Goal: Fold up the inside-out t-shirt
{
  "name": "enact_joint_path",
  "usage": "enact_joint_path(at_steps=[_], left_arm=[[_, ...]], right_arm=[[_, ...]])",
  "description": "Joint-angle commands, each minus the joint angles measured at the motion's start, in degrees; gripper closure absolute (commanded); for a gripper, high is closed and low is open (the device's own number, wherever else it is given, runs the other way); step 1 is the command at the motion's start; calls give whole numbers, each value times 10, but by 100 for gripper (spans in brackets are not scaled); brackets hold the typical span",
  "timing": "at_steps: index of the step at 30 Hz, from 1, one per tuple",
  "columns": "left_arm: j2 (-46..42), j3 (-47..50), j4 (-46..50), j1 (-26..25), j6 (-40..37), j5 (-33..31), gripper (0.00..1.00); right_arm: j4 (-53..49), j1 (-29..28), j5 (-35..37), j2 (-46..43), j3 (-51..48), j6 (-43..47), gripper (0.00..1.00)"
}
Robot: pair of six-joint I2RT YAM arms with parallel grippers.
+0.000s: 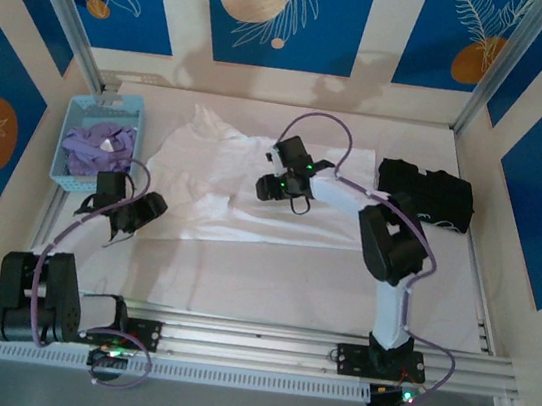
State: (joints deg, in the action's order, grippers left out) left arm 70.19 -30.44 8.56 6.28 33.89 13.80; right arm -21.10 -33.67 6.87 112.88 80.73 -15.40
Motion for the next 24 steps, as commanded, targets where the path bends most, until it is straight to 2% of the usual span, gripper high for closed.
enact_joint_path(at_steps=[1, 5, 8, 13, 18, 24], left_arm=[[-11, -36, -14, -28, -33, -37, 36], [70, -99, -47, -74, -84, -81, 37], [166, -170, -37, -87, -110, -70, 37], [269, -256, -20, -109, -149, -66, 39], [333, -319, 7, -109, -153, -68, 55], [368, -352, 37, -108, -145, -68, 81]], right_arm=[[-1, 12, -4, -84, -64, 3, 46], [5, 25, -18, -134, -131, -12, 47], [-3, 28, -19, -142, -141, -11, 47], [-4, 30, -18, -148, -149, -8, 47], [1, 29, -27, -149, -157, -11, 47], [-3, 30, -19, -160, -168, -11, 47]])
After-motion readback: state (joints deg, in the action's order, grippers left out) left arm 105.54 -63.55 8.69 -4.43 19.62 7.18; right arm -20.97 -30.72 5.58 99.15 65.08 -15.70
